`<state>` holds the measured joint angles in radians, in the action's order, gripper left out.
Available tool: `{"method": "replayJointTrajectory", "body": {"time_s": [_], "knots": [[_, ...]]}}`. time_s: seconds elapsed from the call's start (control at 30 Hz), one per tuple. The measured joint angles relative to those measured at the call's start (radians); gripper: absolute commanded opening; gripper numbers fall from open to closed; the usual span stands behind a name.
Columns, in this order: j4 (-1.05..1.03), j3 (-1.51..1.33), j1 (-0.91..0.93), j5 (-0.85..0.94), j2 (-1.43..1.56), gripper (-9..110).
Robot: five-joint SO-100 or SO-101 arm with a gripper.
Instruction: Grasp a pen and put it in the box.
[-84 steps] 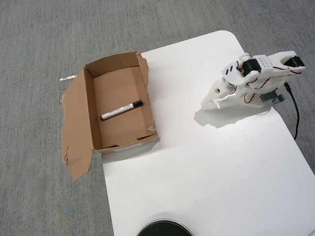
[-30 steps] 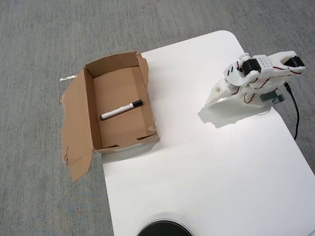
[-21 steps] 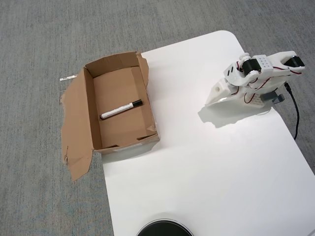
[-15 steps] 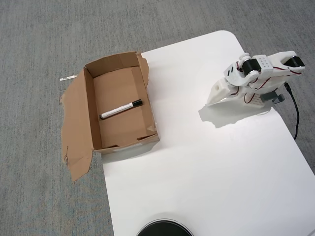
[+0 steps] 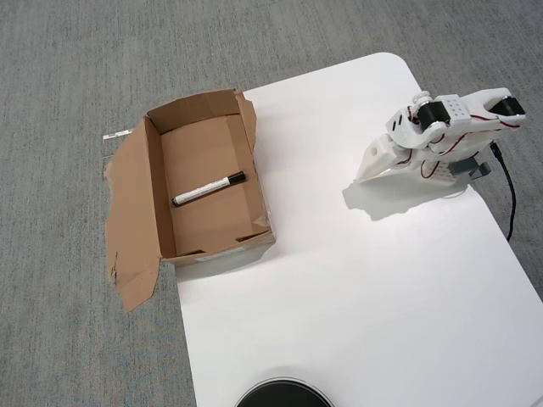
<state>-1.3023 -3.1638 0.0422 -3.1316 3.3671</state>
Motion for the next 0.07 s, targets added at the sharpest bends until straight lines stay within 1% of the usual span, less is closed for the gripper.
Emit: {"method": "replayJointTrajectory", "body": {"time_s": [0.07], "knots": [[0.0, 0.0, 0.0, 0.0, 0.0, 2]]}}
